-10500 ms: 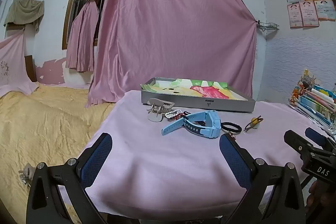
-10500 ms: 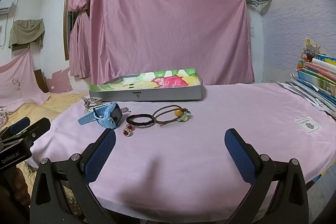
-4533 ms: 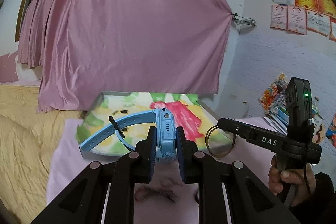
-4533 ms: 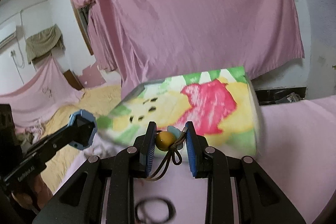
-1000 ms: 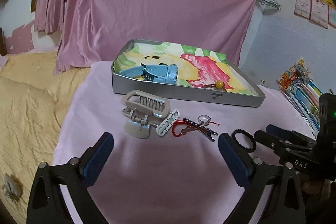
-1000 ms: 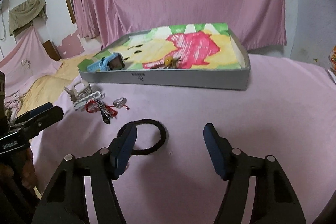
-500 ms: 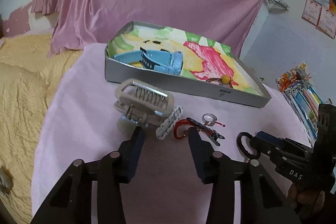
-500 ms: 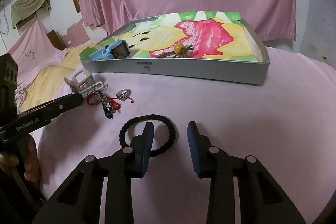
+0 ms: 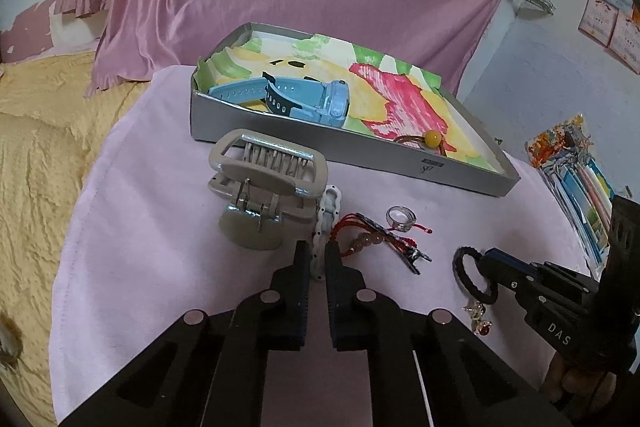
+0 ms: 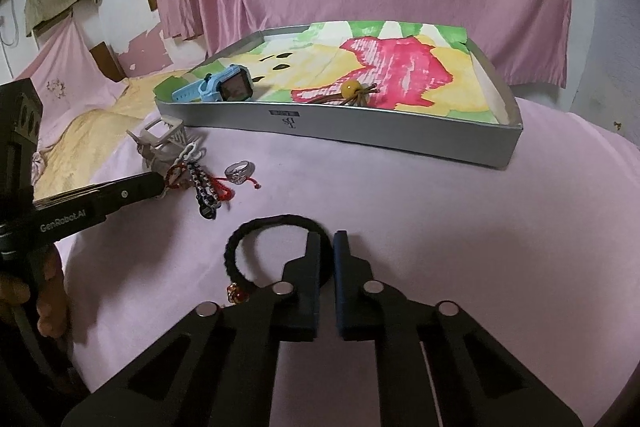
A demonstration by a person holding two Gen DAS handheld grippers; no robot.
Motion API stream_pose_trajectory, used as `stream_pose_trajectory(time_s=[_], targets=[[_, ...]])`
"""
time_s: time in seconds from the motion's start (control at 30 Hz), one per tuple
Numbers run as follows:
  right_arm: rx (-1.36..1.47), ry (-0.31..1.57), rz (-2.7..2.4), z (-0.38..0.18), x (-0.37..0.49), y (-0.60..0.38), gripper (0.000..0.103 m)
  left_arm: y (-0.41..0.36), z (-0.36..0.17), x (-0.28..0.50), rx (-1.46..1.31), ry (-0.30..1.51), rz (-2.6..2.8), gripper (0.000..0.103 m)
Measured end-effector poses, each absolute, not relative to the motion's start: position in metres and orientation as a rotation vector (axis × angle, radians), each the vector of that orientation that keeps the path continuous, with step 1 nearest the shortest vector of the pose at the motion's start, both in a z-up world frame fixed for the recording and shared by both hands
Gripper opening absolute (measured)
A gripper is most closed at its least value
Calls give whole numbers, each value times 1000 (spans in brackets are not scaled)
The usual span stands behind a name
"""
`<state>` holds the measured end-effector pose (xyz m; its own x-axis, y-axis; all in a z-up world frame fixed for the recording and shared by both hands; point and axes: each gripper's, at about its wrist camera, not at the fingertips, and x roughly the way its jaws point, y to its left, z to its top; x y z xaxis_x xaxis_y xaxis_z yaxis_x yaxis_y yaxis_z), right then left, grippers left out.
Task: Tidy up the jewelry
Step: 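Grasp the black hair tie with the right tool, then grasp and lift the white plastic link strip with the left tool while the right holds the hair tie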
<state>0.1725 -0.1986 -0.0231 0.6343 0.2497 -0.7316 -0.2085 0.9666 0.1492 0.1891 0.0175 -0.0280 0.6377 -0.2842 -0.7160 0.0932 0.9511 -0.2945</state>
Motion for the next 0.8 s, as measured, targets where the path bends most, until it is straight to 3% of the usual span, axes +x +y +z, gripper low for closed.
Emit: stream_pose_trajectory(time_s=[0.47,0.67,0.8], targets=[[99,845,285,-26,171,-203,6,4,-26,186,-143,848,-187,6],[117,845,294,-27,172,-205,6,-5,-25,186,-104,847,-223,23],[126,846,298,-27,173,-206,6,-6,-25,187,-96,853,-219,23]])
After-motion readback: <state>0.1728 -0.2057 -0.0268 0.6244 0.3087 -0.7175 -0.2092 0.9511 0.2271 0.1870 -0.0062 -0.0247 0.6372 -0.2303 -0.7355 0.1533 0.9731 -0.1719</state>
